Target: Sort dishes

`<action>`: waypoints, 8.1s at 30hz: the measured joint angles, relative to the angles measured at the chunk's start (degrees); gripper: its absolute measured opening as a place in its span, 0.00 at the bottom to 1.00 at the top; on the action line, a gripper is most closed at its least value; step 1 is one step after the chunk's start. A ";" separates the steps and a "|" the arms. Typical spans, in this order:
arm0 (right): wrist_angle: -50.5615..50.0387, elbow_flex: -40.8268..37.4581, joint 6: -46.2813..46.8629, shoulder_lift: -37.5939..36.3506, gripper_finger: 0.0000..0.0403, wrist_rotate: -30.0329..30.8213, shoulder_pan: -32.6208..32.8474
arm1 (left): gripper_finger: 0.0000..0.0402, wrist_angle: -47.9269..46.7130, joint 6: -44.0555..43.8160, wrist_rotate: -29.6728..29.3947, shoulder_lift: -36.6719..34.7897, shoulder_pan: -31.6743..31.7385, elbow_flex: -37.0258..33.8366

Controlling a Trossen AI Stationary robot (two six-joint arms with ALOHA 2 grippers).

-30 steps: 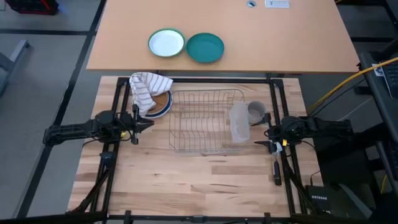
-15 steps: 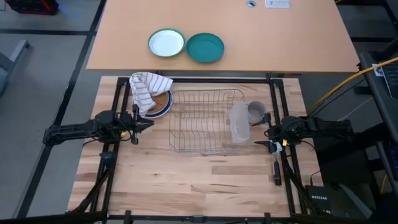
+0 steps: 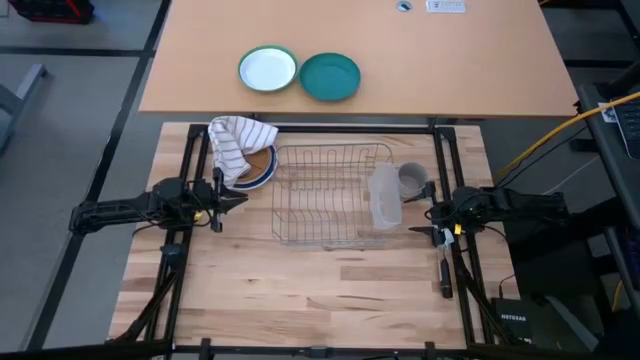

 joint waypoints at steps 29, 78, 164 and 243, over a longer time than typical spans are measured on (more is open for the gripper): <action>0.00 -0.01 0.00 0.00 0.99 0.00 0.00 | 0.08 -0.02 0.00 -0.01 0.00 0.00 0.00; 97.17 14.50 -19.28 48.99 0.99 21.83 -3.87 | 0.08 -0.02 0.00 -0.01 0.00 -0.01 0.00; 33.38 101.77 38.17 127.89 0.99 2.98 -25.02 | 0.08 -0.05 0.00 -0.01 0.04 0.00 0.00; -14.34 102.27 7.42 119.04 0.65 -1.66 -3.81 | 0.08 -0.06 0.00 -0.01 0.02 0.00 0.00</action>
